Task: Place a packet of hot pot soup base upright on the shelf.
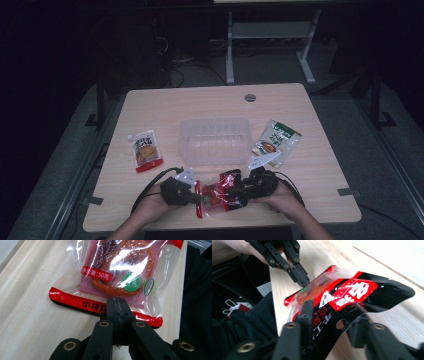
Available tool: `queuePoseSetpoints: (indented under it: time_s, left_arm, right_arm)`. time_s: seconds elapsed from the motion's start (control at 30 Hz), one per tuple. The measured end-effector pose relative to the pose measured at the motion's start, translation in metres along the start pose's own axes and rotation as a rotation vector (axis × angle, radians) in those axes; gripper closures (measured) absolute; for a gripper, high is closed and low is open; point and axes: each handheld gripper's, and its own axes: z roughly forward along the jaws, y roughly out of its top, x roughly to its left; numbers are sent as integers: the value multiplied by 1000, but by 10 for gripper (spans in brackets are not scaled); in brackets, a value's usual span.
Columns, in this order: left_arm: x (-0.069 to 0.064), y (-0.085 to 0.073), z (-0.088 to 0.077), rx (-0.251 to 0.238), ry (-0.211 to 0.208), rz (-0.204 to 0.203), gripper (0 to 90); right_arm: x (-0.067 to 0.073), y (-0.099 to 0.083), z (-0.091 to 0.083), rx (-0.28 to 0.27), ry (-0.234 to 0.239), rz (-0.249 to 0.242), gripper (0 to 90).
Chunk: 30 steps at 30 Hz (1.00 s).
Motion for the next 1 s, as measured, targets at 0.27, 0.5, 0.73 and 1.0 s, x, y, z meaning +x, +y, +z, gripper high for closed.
queuePoseSetpoints:
  time_s: [0.27, 0.5, 0.73, 1.0]
  left_arm:
    - [-1, 0, 0, -5, 8, -4, 898]
    - [-1, 0, 0, -9, 10, -1, 898]
    - [0, -1, 0, -11, 2, 6, 898]
    - [-4, 3, 0, -12, 38, 45, 897]
  right_arm:
    - [-1, 1, 2, 6, 36, -39, 850]
    - [-1, 2, 2, -8, 60, -52, 897]
    - [3, 4, -1, -57, 129, -54, 900]
    - [9, 7, -4, -103, 166, -70, 900]
